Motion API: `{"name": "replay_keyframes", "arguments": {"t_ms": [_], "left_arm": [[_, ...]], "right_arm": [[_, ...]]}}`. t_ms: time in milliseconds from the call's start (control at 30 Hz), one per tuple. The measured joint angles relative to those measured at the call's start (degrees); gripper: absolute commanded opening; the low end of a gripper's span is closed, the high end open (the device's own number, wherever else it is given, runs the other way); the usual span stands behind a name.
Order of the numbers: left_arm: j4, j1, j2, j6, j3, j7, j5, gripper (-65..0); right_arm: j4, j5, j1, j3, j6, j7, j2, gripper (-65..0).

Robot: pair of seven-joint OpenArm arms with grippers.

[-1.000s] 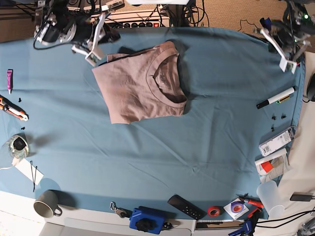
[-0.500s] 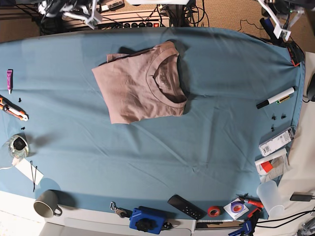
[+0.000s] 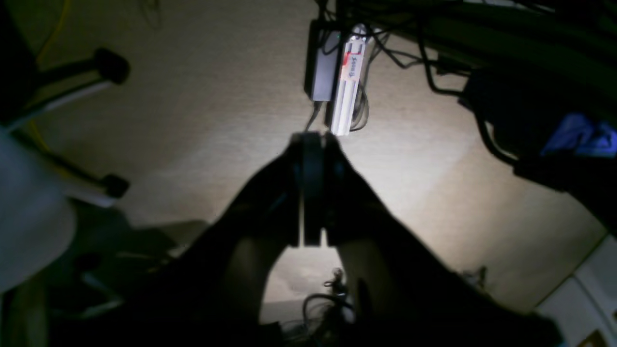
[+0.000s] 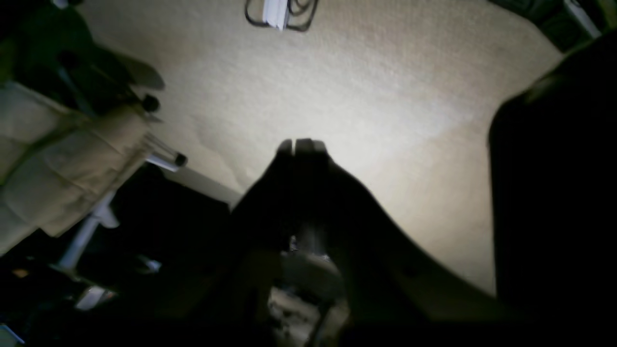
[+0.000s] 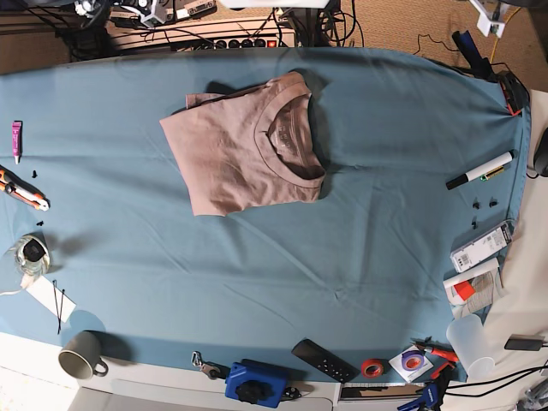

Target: Fold the T-shirt properly

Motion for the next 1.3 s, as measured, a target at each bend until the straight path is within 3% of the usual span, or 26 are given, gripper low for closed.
{"name": "replay_keyframes", "arguments": {"t_ms": [167, 300, 467, 600, 700, 733, 800, 833, 967, 1033, 1300], "left_arm": [[-13.0, -4.8, 0.2, -2.1, 0.0, -3.4, 0.8, -65.0], [-25.7, -11.8, 0.2, -2.2, 0.0, -7.6, 6.0, -65.0], [-42.9, -20.5, 0.3, -2.1, -0.1, -16.6, 13.1, -65.0], [-56.0, -27.8, 0.2, -1.9, 1.2, -25.3, 20.7, -65.0], [-64.4, -32.0, -0.3, 0.2, 5.2, -32.4, 25.2, -65.0], [-66.7, -33.0, -0.8, -1.9, 7.6, -34.2, 29.7, -65.0], [-70.8, -35.4, -0.2, -1.0, 12.6, -39.8, 32.7, -65.0], [-72.1, -36.7, 0.5, 0.4, 15.0, -41.6, 34.1, -65.0], [-74.8, -39.9, 3.1, 13.5, 21.3, -45.3, 35.9, -65.0], [-75.1, -40.1, 3.7, 16.0, 22.1, -44.6, 36.1, -65.0], [-75.2, -40.4, 7.6, 15.8, 22.4, -47.3, 36.0, -65.0]], "right_arm": [[-12.5, 0.3, 7.8, 0.0, 0.9, 1.2, 0.0, -65.0], [-22.8, -0.8, 12.7, 0.0, 0.9, 6.4, 0.0, -65.0], [-35.2, -10.3, 17.2, -0.7, 0.7, 20.0, -0.1, -65.0], [-43.6, -16.4, 20.6, -4.9, 0.5, 30.4, -0.1, -65.0], [-48.7, -19.7, 23.2, -10.4, 0.4, 37.2, -0.2, -65.0], [-50.0, -20.0, 24.2, -12.3, 0.4, 39.4, -0.3, -65.0], [-52.1, -21.3, 26.0, -15.9, 0.4, 43.1, -0.8, -65.0], [-52.9, -22.0, 26.8, -17.5, -0.4, 44.8, -1.3, -65.0], [-56.4, -23.6, 29.2, -23.2, -12.4, 52.1, -3.1, -65.0], [-58.1, -23.8, 30.0, -24.9, -16.0, 54.3, -3.5, -65.0], [-61.7, -23.7, 31.5, -25.8, -21.5, 60.4, -5.2, -65.0]]}}
